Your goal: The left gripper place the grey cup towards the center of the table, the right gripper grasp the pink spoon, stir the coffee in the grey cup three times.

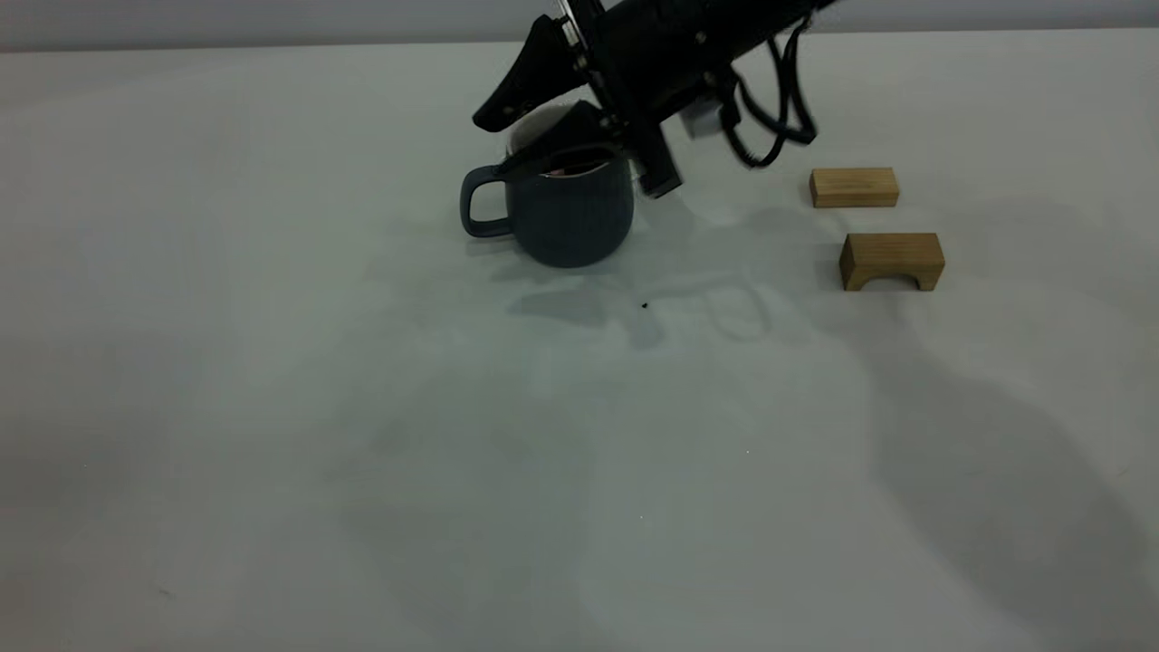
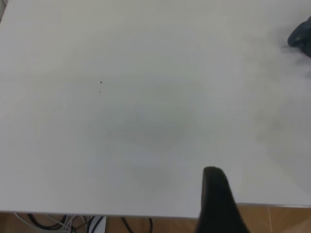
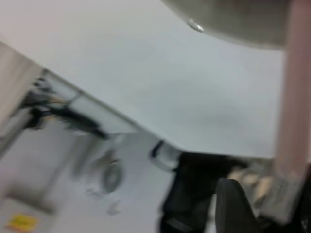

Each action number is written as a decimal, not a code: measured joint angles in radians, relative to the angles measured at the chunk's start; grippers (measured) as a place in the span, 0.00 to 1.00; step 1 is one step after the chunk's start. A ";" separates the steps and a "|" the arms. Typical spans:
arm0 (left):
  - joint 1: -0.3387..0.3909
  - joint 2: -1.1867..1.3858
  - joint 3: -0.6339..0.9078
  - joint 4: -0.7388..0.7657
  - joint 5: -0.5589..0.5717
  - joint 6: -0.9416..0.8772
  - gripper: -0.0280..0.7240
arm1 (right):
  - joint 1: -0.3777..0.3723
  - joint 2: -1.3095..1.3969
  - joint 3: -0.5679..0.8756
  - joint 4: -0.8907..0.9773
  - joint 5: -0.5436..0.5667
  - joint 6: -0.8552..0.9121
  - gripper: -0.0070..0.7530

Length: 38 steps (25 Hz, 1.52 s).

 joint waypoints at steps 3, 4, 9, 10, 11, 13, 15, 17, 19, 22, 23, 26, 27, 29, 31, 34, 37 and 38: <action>0.000 0.000 0.000 0.000 0.000 0.000 0.74 | 0.000 -0.054 0.000 -0.138 0.007 -0.014 0.49; 0.000 0.000 0.000 0.000 0.000 0.000 0.74 | 0.000 -0.076 0.000 -0.196 0.014 -0.026 0.49; 0.000 0.000 0.000 0.000 0.000 0.000 0.74 | 0.000 -0.198 0.000 -0.516 0.075 -0.145 0.44; 0.000 0.000 0.000 0.000 0.000 0.000 0.74 | 0.000 -0.227 0.000 -0.598 0.090 -0.182 0.44; 0.000 0.000 0.000 0.000 0.000 0.000 0.74 | 0.000 -0.253 0.000 -0.677 0.109 -0.210 0.43; 0.000 0.000 0.000 0.000 0.000 0.000 0.74 | 0.000 -0.328 0.000 -0.818 0.146 -0.261 0.42; 0.000 0.000 0.000 0.000 0.000 0.000 0.74 | 0.000 -0.411 0.000 -0.972 0.177 -0.279 0.40; 0.000 0.000 0.000 0.000 0.000 0.000 0.74 | 0.000 -0.510 0.000 -1.101 0.203 -0.284 0.39; 0.000 0.000 0.000 0.000 0.000 0.000 0.74 | 0.000 -0.597 0.000 -1.219 0.241 -0.286 0.38; 0.000 0.000 0.000 0.000 0.000 0.000 0.74 | 0.000 -0.705 0.000 -1.351 0.270 -0.286 0.36; 0.000 0.000 0.000 0.000 0.000 0.000 0.74 | 0.000 -0.736 0.000 -1.380 0.272 -0.286 0.35; 0.000 0.000 0.000 0.000 0.000 0.000 0.74 | 0.000 -0.815 0.000 -1.444 0.280 -0.286 0.33; 0.000 0.000 0.000 0.000 0.000 0.000 0.74 | 0.000 -0.843 0.000 -1.456 0.282 -0.286 0.33; 0.000 0.000 0.000 0.000 0.000 0.000 0.74 | 0.000 -0.899 0.000 -1.489 0.283 -0.287 0.33; 0.000 0.000 0.000 0.000 0.000 0.000 0.74 | 0.000 -0.965 0.000 -1.518 0.283 -0.288 0.33; 0.000 0.000 0.000 0.000 0.000 0.000 0.74 | 0.000 -1.068 0.006 -1.538 0.283 -0.288 0.33; 0.000 0.000 0.000 0.000 0.000 0.000 0.74 | 0.000 -1.199 0.084 -1.544 0.283 -0.288 0.33; 0.000 0.000 0.000 0.000 0.000 0.000 0.74 | 0.000 -1.252 0.130 -1.545 0.283 -0.288 0.33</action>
